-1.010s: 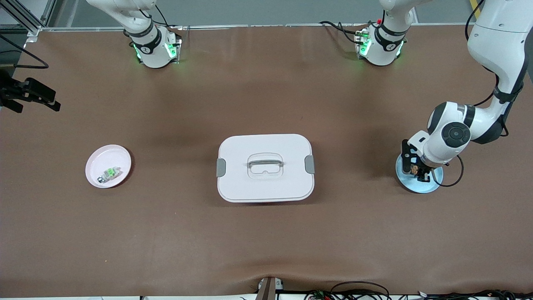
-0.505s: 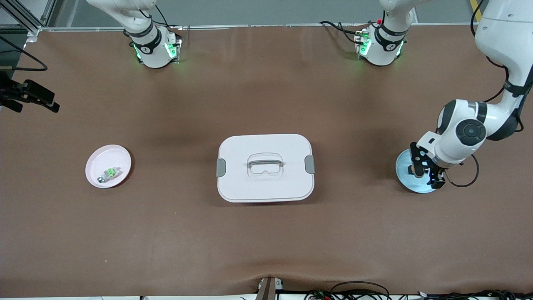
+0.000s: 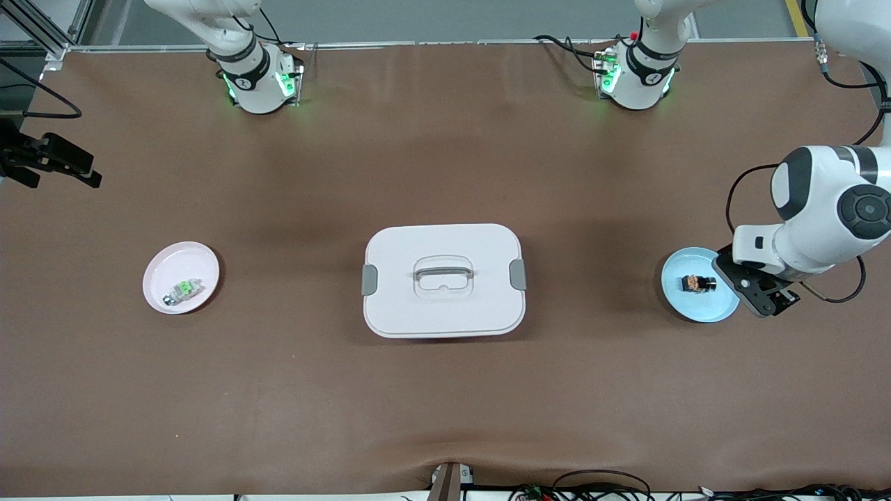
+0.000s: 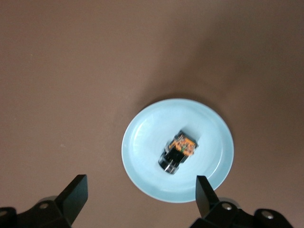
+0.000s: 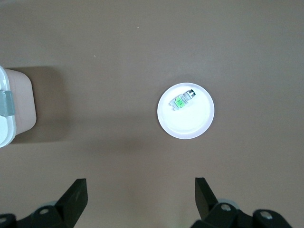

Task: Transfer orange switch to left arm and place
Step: 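Open the left gripper and lift it off the switch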

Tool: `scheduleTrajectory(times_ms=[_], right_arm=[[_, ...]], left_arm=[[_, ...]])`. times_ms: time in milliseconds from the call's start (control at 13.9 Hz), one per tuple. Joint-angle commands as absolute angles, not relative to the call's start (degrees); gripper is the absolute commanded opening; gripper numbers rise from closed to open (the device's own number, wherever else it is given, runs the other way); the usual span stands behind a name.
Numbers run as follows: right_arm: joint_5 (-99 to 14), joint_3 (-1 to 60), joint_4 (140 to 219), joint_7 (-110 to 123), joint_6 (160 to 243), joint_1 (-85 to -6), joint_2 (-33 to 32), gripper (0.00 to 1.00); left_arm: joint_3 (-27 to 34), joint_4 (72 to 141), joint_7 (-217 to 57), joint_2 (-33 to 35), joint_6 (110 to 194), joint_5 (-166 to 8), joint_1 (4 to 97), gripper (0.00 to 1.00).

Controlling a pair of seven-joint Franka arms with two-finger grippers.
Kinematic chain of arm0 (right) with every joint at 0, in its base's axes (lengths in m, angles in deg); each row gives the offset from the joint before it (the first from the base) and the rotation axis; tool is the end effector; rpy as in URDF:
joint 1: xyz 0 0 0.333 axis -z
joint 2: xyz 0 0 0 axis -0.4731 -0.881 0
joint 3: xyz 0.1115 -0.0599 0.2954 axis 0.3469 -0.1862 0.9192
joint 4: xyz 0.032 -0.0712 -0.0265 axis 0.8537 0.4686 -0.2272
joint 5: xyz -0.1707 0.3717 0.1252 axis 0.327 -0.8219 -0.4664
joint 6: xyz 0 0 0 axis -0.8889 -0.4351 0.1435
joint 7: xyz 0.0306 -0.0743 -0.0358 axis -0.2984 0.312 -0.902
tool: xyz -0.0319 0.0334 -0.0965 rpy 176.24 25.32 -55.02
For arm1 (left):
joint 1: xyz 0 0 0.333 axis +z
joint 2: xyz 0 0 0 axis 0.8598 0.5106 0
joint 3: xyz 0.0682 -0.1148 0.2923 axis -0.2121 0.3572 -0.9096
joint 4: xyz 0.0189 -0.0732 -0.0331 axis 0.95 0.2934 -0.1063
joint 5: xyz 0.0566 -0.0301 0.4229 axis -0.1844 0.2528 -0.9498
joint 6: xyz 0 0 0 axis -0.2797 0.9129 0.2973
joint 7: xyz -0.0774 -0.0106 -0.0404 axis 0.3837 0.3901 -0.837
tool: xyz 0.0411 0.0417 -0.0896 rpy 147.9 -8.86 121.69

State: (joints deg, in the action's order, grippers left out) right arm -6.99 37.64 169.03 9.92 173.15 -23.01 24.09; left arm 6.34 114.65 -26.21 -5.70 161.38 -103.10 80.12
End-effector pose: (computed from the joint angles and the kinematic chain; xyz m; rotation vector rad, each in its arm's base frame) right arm 0.5795 -0.0256 0.6490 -3.1166 0.0314 0.0120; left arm 0.6555 0.0163 0.3308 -2.7004 1.4112 0.0188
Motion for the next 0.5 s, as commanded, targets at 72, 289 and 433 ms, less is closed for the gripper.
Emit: scheduleTrajectory(times_ms=[72,289,433], right_arm=[[-6.68,38.41,168.20,8.71,172.66,-21.91,23.89,1.00],[-6.86,38.41,168.20,8.71,172.66,-21.82,23.89,1.00],[-6.86,38.41,168.20,8.71,172.66,-21.82,23.89,1.00]], left_arm=[[9.95,112.95,-46.38,-8.01,155.40,-97.82,80.13,1.00],[12.06,112.60,-66.17,-11.79,152.41,-97.72,80.13,1.00],[12.07,112.43,-72.79,-15.13,149.86,-97.72,80.13,1.00]])
